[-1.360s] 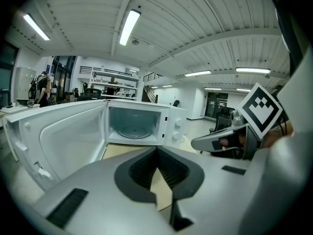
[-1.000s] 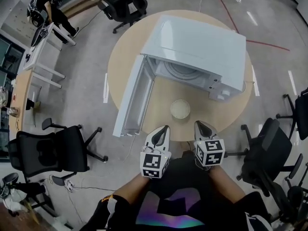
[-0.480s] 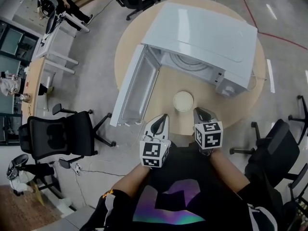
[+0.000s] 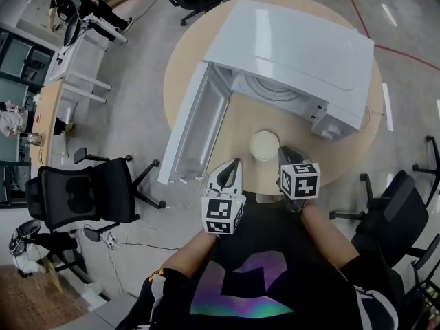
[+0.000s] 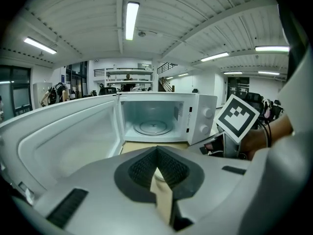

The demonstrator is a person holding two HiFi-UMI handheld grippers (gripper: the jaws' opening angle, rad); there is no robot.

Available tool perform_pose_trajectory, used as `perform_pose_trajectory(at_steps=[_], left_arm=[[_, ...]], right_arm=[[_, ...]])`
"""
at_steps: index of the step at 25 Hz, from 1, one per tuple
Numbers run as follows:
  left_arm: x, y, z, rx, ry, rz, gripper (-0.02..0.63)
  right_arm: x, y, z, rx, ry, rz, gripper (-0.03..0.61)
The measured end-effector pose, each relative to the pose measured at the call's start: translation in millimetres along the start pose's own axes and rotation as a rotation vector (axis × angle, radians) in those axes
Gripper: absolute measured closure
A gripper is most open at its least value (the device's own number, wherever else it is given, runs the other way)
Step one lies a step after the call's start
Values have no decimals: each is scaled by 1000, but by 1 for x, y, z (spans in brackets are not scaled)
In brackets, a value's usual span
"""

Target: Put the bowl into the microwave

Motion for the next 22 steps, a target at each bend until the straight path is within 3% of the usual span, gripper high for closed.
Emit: perform_pose_trajectory(at_steps=[4,7,22], left_arm=[[-1,12,16,-16,-24,5,568],[-2,23,23,-29,-30,20,568],[-8,44,45,-53,-45,70,568]], right_arm=[[1,13,-2,-17,42,22,555],[2,26,-3,-15,51,54,512],[-8,60,-8,17,186,168,512]])
Point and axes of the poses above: the fingertips, and each gripper's own axes: y forward along the fingers, z to its left, x out of its top, the point moved 6 cm from there along -y, backward along the fingers, and after that the axes turned 5 degrees about -x, right-handed, at the moved point
